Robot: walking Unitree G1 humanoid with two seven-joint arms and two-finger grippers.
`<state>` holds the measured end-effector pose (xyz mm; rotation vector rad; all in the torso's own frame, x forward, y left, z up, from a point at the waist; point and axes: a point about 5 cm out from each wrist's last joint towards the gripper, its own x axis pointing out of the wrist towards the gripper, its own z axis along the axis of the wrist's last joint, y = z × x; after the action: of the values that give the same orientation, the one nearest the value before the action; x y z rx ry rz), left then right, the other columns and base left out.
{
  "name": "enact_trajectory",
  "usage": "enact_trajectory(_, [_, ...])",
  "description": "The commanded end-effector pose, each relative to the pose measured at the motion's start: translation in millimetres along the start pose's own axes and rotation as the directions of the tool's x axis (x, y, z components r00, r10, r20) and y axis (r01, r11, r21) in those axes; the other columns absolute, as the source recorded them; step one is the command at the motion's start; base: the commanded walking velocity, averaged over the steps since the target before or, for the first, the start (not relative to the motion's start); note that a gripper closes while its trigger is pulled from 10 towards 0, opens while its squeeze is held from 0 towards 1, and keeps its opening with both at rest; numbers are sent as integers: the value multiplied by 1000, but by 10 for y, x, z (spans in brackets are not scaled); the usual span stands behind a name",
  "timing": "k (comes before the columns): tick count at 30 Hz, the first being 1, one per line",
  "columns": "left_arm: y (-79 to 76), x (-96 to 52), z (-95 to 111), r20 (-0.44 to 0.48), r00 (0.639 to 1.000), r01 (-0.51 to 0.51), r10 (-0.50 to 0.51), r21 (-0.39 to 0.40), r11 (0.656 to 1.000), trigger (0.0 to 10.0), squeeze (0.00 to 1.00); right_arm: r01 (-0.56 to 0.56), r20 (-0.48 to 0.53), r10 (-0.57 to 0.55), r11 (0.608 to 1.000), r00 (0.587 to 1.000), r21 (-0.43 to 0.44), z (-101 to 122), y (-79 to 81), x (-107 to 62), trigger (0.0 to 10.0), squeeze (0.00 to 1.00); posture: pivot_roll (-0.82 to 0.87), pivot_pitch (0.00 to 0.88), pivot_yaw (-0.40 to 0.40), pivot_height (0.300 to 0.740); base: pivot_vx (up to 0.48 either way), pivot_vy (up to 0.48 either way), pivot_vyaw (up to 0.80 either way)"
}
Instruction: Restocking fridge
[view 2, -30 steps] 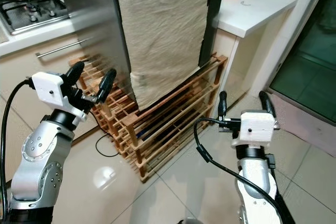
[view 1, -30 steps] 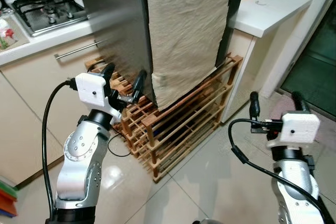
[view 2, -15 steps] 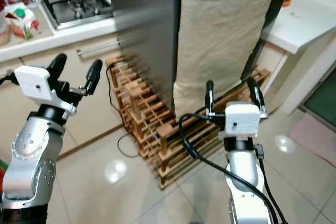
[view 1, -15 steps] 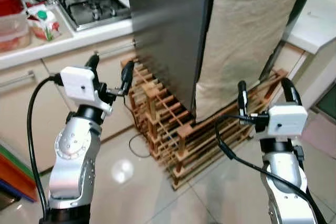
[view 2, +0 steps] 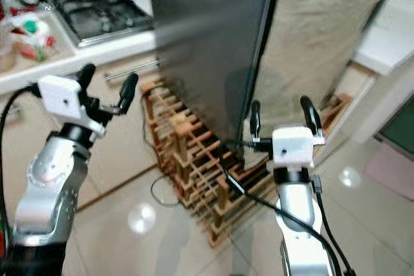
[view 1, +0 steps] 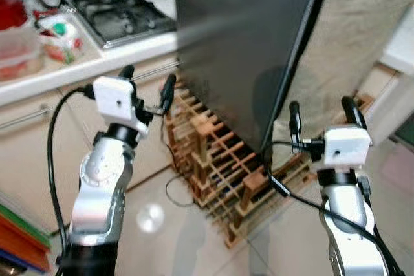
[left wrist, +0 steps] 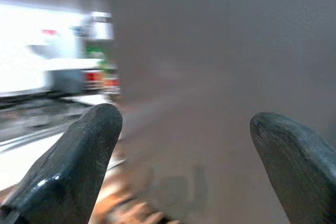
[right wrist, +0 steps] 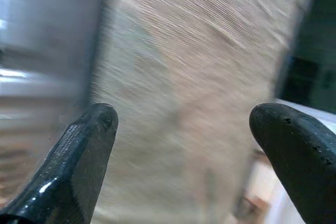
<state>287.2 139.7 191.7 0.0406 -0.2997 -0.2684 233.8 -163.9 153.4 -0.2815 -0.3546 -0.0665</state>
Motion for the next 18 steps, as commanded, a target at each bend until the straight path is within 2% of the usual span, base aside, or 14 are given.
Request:
enact_trajectory(1, [-60, 22, -38, -27, 999, 31, -31, 5, 1000, 10000, 0, 9, -7, -10, 1000, 1000, -18, -27, -38, -11, 10000, 0, -89, 0, 22, 740, 0, 0, -800])
enact_trajectory(5, [-112, 3, -183, -96, 992, 82, -85, -38, 996, 10000, 0, 22, -19, -22, 1000, 1000, -18, -59, -49, 4, 10000, 0, -94, 0, 30, 740, 0, 0, -800])
enact_trajectory(10, [-141, -23, -171, -75, 987, 134, -140, -78, 988, 10000, 0, 22, -26, -22, 1000, 999, -18, -78, -37, 7, 10000, 0, -95, 0, 30, 740, 0, 0, -800])
enact_trajectory(18, [-116, -64, -238, -107, 983, 143, -148, -54, 988, 10000, 0, 14, -46, -15, 1000, 999, -17, -134, -28, -7, 10000, 0, -89, 0, 28, 740, 0, 0, -795])
